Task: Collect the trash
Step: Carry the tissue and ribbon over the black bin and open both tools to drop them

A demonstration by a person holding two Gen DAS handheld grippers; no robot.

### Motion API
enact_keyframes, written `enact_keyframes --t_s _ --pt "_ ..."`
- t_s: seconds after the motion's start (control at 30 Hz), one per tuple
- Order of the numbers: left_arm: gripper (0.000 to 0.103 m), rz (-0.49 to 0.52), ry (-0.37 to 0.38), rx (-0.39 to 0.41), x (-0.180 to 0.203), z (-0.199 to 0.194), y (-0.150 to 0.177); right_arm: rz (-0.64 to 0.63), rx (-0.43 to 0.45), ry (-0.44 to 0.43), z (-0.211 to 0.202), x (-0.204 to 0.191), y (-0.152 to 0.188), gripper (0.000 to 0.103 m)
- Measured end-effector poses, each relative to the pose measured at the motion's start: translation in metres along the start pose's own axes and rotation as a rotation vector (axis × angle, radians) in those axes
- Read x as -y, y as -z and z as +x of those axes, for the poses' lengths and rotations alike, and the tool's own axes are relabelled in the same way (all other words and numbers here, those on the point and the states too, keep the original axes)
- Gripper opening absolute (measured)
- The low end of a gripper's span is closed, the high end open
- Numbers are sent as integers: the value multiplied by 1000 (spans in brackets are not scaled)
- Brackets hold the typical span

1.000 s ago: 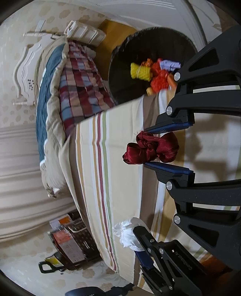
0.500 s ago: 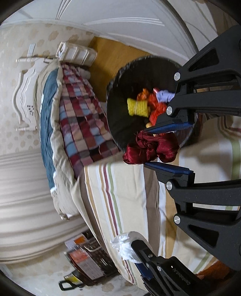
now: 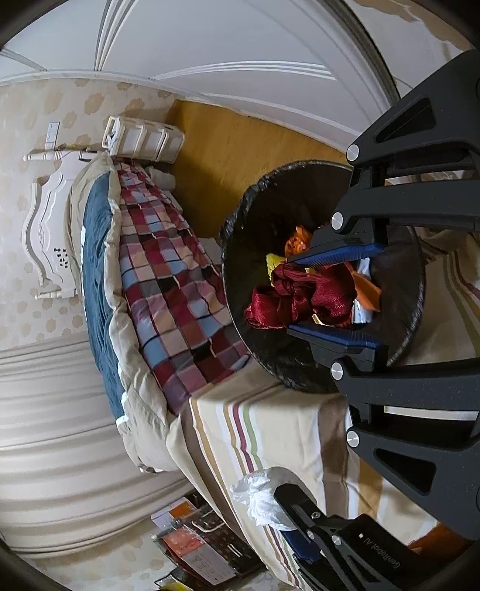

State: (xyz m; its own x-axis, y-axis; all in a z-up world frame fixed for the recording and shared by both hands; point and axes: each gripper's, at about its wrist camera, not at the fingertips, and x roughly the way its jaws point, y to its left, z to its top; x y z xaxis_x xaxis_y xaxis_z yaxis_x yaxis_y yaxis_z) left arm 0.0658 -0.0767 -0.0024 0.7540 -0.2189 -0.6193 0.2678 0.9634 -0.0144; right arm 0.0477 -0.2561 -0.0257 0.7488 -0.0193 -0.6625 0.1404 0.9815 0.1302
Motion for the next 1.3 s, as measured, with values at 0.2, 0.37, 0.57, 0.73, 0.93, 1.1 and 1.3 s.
enact_keyframes --t_s 0.2,0.37,0.57,0.73,0.93,1.1,1.3 --pt "46 13 9 -11 15 17 -8 10 -5 6 10 10 -8 30" --pt "46 24 13 -18 28 30 -14 14 -16 16 20 15 -12 30" --pt "46 31 10 -36 36 43 -15 24 -29 26 28 23 -13 30" --pt "47 32 9 -57 39 51 -14 33 -35 31 33 27 -14 30" --pt "48 29 12 -77 41 58 -14 41 -42 36 39 29 -14 31" --pt "56 24 12 -88 40 60 -14 45 -47 44 42 31 -14 34" --pt "74 5 1 -80 35 58 -14 62 -29 60 42 34 -14 54"
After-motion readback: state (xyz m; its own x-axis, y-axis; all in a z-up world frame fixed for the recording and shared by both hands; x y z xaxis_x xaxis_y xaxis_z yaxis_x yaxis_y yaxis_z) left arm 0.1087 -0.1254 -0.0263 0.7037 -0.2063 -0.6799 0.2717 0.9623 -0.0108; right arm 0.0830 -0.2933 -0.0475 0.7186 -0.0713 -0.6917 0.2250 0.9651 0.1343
